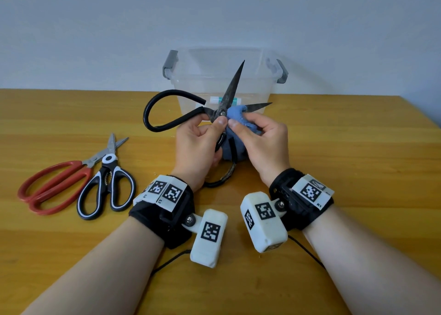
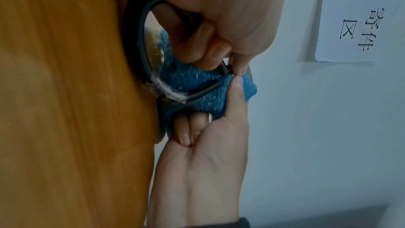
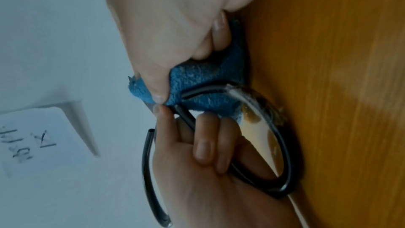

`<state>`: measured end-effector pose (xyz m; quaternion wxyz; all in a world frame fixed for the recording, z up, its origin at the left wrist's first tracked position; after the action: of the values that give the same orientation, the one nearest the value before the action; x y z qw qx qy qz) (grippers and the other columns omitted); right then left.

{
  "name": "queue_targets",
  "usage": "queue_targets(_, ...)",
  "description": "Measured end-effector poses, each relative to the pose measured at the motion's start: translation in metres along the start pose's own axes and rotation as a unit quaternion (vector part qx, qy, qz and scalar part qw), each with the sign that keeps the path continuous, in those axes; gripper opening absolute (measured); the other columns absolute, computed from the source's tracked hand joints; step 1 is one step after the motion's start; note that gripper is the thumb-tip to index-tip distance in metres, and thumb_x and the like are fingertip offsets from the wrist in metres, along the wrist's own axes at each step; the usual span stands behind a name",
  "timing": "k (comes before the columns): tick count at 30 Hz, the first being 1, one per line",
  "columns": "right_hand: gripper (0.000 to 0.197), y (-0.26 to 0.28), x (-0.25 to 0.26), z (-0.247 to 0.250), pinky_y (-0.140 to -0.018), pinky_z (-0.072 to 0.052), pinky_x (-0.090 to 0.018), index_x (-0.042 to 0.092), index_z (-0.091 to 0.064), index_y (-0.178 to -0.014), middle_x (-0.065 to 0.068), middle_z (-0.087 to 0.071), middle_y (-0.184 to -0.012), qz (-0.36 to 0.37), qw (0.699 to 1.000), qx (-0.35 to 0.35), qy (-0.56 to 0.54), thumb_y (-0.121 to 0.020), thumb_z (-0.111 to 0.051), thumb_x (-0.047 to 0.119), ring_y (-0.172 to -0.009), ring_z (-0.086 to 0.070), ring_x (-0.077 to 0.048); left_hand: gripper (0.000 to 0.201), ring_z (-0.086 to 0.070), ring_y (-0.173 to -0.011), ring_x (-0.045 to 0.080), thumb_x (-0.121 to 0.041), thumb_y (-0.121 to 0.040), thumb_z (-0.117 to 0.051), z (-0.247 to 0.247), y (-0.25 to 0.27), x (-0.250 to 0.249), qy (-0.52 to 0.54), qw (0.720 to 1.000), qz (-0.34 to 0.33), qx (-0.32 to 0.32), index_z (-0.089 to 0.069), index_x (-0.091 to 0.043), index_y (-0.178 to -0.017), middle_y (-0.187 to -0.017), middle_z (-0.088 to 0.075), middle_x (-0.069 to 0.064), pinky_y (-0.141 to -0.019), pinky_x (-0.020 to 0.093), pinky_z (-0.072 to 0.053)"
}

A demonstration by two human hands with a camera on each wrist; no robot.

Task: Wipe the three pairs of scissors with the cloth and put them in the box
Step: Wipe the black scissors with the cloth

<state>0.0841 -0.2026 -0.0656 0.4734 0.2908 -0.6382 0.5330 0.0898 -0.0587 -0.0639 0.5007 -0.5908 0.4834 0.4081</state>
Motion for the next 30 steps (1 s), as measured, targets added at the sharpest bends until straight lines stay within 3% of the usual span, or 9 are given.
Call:
queue_targets(3, 0.021, -0.004, -0.006, 0.006, -0.072, -0.060, -0.031, 0.008, -0.079, -0.100, 0.003, -0.077, -0.086, -0.013, 0.998, -0.064, 0.007, -0.083, -0.081, 0.020, -0.082, -0.072, -0.009, 0.010, -0.033, -0.029, 0.015, -0.015, -0.102, -0.063, 0.000, 0.000, 0.001, 0.000, 1.000, 0.012, 0.007, -0.055, -0.013, -0.095, -0.048, -0.039, 0.004, -0.035, 0.020, -0.029)
queue_targets(6, 0.009, -0.008, -0.014, 0.017, -0.071, -0.060, -0.035, 0.015, -0.078, -0.091, 0.005, -0.074, -0.079, -0.041, 0.987, -0.153, -0.026, -0.084, -0.079, 0.019, -0.077, -0.070, -0.010, 0.011, -0.034, -0.028, 0.012, -0.015, -0.102, -0.063, -0.002, -0.001, 0.002, -0.005, 1.000, 0.022, 0.005, -0.053, -0.010, -0.098, -0.043, -0.041, -0.004, -0.037, 0.018, -0.027)
queue_targets(9, 0.010, -0.007, -0.013, 0.011, -0.077, -0.061, -0.036, 0.026, -0.078, -0.090, 0.011, -0.076, -0.082, -0.047, 0.994, -0.092, -0.031, -0.085, -0.080, 0.017, -0.083, -0.072, -0.009, 0.010, -0.034, -0.029, 0.014, -0.015, -0.102, -0.062, -0.001, 0.000, 0.001, -0.012, 1.000, 0.011, 0.005, -0.054, -0.010, -0.100, -0.047, -0.039, 0.003, -0.036, 0.019, -0.028)
queue_targets(12, 0.026, -0.002, -0.007, 0.000, -0.080, -0.062, -0.041, 0.008, -0.078, -0.105, -0.003, -0.077, -0.095, -0.028, 0.999, -0.018, 0.003, -0.083, -0.081, 0.022, -0.091, -0.074, -0.016, 0.010, -0.033, -0.030, 0.014, -0.014, -0.102, -0.062, 0.000, -0.001, 0.001, -0.014, 1.000, 0.007, 0.008, -0.054, -0.009, -0.099, -0.053, -0.037, 0.010, -0.034, 0.019, -0.029)
queue_targets(18, 0.010, -0.012, -0.018, 0.026, -0.078, -0.061, -0.057, 0.027, -0.076, -0.084, -0.007, -0.078, -0.088, -0.113, 0.970, -0.195, -0.089, -0.082, -0.079, 0.019, -0.088, -0.076, -0.028, 0.012, -0.031, -0.028, 0.012, -0.014, -0.102, -0.063, -0.002, -0.001, 0.003, -0.004, 1.000, 0.029, 0.001, -0.053, -0.014, -0.094, -0.043, -0.036, -0.002, -0.038, 0.017, -0.026)
queue_targets(20, 0.006, -0.012, -0.016, 0.024, -0.077, -0.062, -0.052, 0.025, -0.077, -0.085, -0.006, -0.076, -0.085, -0.099, 0.978, -0.164, -0.082, -0.081, -0.079, 0.020, -0.085, -0.075, -0.026, 0.011, -0.032, -0.028, 0.011, -0.014, -0.102, -0.063, -0.003, 0.000, 0.002, -0.007, 1.000, 0.021, -0.003, -0.054, -0.015, -0.096, -0.043, -0.037, -0.001, -0.037, 0.017, -0.026)
queue_targets(24, 0.009, -0.001, -0.002, 0.001, -0.073, -0.060, -0.037, 0.021, -0.077, -0.090, 0.006, -0.074, -0.080, -0.030, 0.999, -0.010, -0.021, -0.084, -0.080, 0.015, -0.080, -0.069, -0.013, 0.009, -0.035, -0.029, 0.012, -0.015, -0.102, -0.063, -0.001, 0.000, 0.002, -0.011, 1.000, 0.023, 0.008, -0.055, -0.012, -0.098, -0.045, -0.039, -0.001, -0.036, 0.017, -0.027)
queue_targets(26, 0.010, -0.004, -0.006, 0.003, -0.072, -0.061, -0.038, 0.026, -0.077, -0.087, 0.004, -0.076, -0.080, -0.046, 0.998, -0.032, -0.031, -0.083, -0.081, 0.018, -0.082, -0.073, -0.019, 0.010, -0.034, -0.028, 0.012, -0.014, -0.102, -0.062, 0.000, 0.000, 0.003, -0.001, 0.999, 0.033, 0.015, -0.054, -0.009, -0.099, -0.044, -0.039, -0.001, -0.036, 0.017, -0.026)
queue_targets(30, 0.022, -0.013, -0.026, 0.023, -0.065, -0.052, -0.031, 0.011, -0.076, -0.096, -0.006, -0.075, -0.085, -0.115, 0.974, -0.172, -0.091, -0.081, -0.079, 0.026, -0.081, -0.073, -0.026, 0.012, -0.031, -0.028, 0.013, -0.014, -0.102, -0.062, -0.002, 0.000, 0.002, -0.004, 0.999, 0.039, 0.014, -0.051, -0.010, -0.099, -0.041, -0.035, -0.006, -0.039, 0.018, -0.027)
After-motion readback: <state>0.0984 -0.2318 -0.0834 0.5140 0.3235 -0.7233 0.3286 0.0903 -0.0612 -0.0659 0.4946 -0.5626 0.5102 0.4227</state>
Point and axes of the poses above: each hand's wrist, its own y-axis away from the middle knuckle, its own z-axis out of the back of the hand, x = y × z, the point moved 4 cm from there along -y, towards the middle knuckle
